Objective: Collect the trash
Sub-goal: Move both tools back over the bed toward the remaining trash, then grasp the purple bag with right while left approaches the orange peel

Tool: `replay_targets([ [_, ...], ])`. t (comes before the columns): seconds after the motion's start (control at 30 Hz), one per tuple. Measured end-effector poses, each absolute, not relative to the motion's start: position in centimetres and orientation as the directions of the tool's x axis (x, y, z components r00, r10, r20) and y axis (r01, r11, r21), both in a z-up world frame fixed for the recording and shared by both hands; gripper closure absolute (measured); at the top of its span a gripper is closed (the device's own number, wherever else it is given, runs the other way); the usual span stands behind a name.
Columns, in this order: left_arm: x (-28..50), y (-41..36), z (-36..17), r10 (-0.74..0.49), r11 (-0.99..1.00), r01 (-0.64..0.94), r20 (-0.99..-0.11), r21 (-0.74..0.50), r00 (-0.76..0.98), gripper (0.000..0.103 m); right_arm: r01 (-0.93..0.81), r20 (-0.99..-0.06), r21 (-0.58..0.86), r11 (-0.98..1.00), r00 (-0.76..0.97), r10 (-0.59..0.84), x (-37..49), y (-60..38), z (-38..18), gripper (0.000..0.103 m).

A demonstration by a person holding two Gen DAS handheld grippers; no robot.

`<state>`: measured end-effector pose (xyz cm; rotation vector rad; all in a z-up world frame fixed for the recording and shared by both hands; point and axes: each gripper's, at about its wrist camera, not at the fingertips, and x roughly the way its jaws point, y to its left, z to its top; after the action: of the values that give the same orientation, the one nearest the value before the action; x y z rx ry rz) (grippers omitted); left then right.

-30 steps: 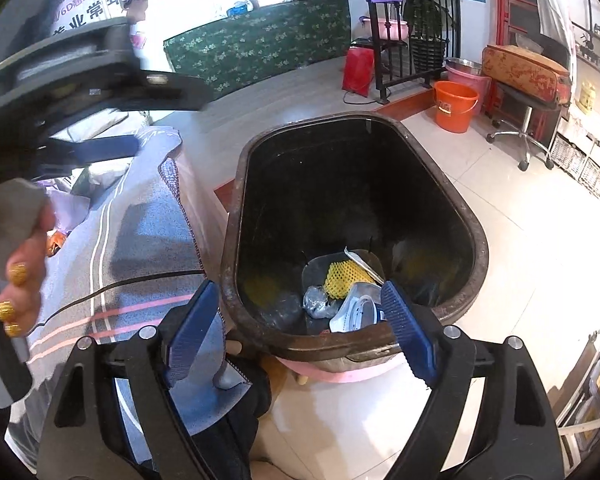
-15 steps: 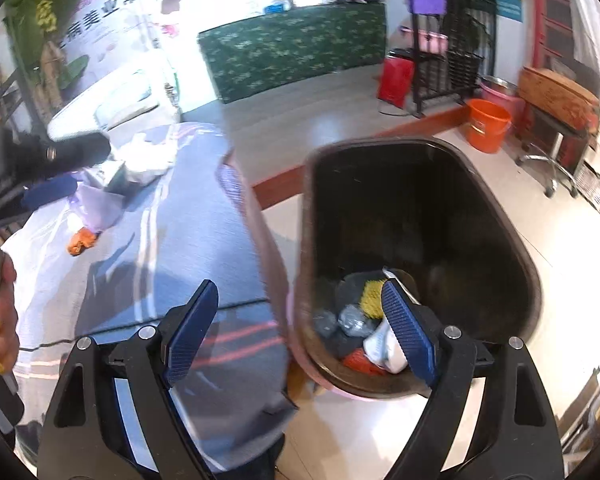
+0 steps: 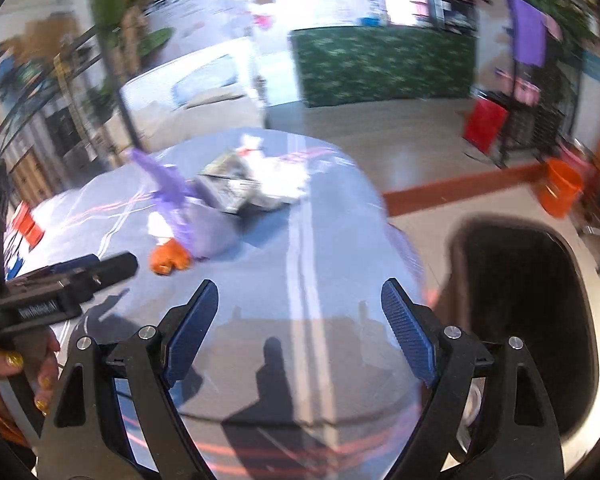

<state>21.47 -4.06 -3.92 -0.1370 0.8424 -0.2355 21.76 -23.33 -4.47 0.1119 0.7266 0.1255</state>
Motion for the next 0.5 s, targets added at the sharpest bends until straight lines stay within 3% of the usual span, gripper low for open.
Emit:
replay_targets([
  [0.17, 21.3, -1.2, -4.8, -0.24, 0.969, 0.112, -0.733, -0.22, 0.636, 0.006, -0.184, -0.642, 0.076, 0.98, 0.743, 0.19, 23.8, -19.1, -3.8, 0.022],
  [0.3, 21.7, 0.2, -5.3, -0.221, 0.972, 0.077, -0.743, -0.224, 0.632, 0.008, -0.25, -0.636, 0.055, 0.967, 0.737, 0.227, 25.7, -16.7, -3.4, 0.034],
  [0.4, 22.3, 1.4, -5.7, -0.247, 0.963, 0.068, -0.749, -0.261, 0.615, 0.008, -0.269, -0.644, 0.034, 0.962, 0.731, 0.227, 27.7, -15.7, -3.3, 0.035],
  [0.5, 22.6, 1.9, -5.8, -0.226, 0.969, 0.065, -0.749, -0.238, 0.622, 0.008, -0.303, -0.65, 0.042, 0.952, 0.716, 0.256, 28.9, -15.0, -3.3, 0.043],
])
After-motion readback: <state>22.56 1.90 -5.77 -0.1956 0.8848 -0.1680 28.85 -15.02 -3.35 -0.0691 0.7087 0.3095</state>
